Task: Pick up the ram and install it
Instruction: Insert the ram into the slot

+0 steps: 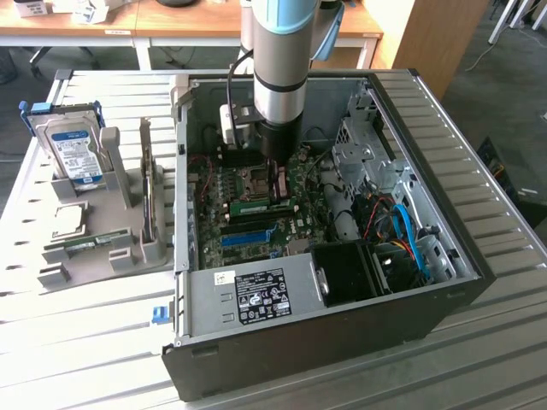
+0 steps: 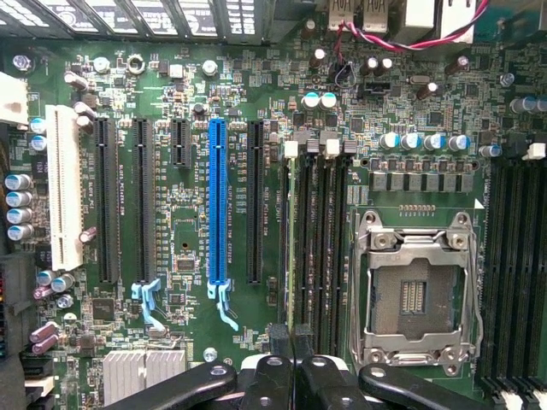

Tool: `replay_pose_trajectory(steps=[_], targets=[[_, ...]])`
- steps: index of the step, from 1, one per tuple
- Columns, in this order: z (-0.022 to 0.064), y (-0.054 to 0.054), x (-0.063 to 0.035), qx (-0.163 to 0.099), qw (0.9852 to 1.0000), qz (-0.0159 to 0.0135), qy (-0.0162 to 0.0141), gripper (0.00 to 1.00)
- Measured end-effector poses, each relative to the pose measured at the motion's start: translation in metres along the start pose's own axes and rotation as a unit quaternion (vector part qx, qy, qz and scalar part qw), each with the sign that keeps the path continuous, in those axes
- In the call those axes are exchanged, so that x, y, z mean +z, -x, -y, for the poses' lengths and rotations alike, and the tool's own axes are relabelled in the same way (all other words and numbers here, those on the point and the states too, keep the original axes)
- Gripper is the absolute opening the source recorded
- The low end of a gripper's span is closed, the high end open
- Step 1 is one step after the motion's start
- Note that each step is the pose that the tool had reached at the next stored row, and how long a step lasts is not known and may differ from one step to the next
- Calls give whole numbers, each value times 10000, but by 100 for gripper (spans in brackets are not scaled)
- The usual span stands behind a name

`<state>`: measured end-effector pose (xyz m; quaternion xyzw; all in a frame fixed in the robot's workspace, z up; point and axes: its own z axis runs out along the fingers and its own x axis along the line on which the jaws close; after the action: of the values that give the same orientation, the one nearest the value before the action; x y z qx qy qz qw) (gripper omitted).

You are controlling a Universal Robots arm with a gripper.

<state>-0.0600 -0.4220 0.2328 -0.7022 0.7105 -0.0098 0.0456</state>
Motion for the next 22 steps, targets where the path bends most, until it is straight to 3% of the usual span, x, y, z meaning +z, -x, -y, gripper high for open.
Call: replay_pose_trajectory(steps=[22], targets=[[-6, 4, -3, 40, 10000, -2, -1, 12]])
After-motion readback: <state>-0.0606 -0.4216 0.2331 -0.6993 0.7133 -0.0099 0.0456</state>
